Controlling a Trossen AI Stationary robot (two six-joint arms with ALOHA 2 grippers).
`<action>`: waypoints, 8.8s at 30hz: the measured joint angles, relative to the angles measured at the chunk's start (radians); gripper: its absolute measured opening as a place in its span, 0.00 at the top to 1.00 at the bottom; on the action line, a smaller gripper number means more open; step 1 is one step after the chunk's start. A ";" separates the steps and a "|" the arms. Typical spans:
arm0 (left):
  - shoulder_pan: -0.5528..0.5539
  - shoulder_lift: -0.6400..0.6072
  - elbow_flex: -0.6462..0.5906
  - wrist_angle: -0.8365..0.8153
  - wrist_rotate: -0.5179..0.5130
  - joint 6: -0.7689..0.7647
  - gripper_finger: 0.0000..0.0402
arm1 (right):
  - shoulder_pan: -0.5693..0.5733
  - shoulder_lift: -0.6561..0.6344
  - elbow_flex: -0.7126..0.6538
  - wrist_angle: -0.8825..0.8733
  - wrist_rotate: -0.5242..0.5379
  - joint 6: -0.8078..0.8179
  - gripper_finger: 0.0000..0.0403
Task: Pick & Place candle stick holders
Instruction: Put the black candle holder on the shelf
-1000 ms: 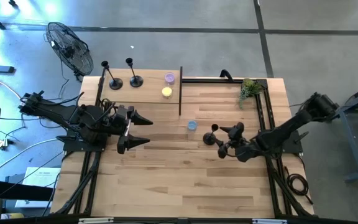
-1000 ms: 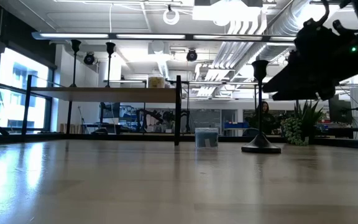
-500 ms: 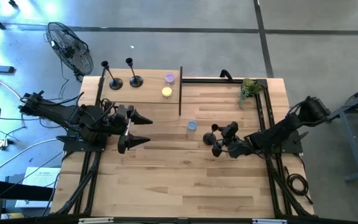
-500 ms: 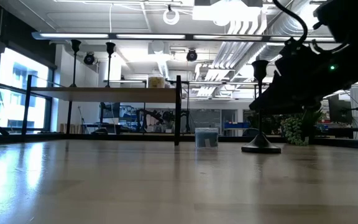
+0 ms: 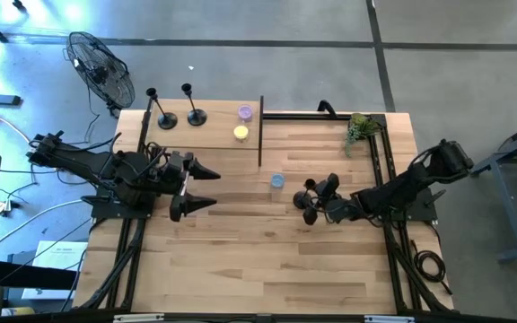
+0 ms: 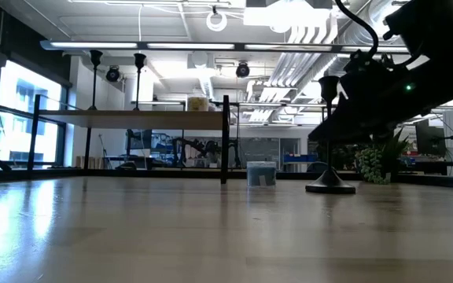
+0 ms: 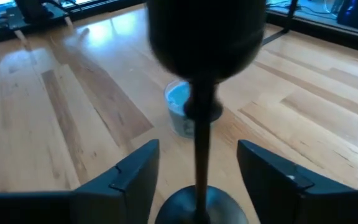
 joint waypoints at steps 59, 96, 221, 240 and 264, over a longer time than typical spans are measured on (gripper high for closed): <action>0.000 0.126 0.179 -0.079 -0.149 0.302 0.06 | -0.076 -0.025 0.871 -0.569 -0.461 -0.520 0.99; 0.000 0.336 0.319 -0.008 -0.084 0.366 0.06 | -0.077 0.190 1.261 -0.768 -0.554 -0.602 0.99; 0.042 0.150 0.245 -0.274 -1.319 0.070 0.93 | 0.036 -0.422 1.260 -1.552 -0.233 -0.460 0.32; 0.240 0.128 0.169 -0.912 -1.288 -0.625 0.93 | 0.036 -0.422 1.260 -1.559 -0.233 -0.402 0.32; 0.307 0.115 0.024 -1.148 -1.305 -0.987 0.93 | 0.036 -0.399 1.260 -1.484 -0.231 -0.357 0.32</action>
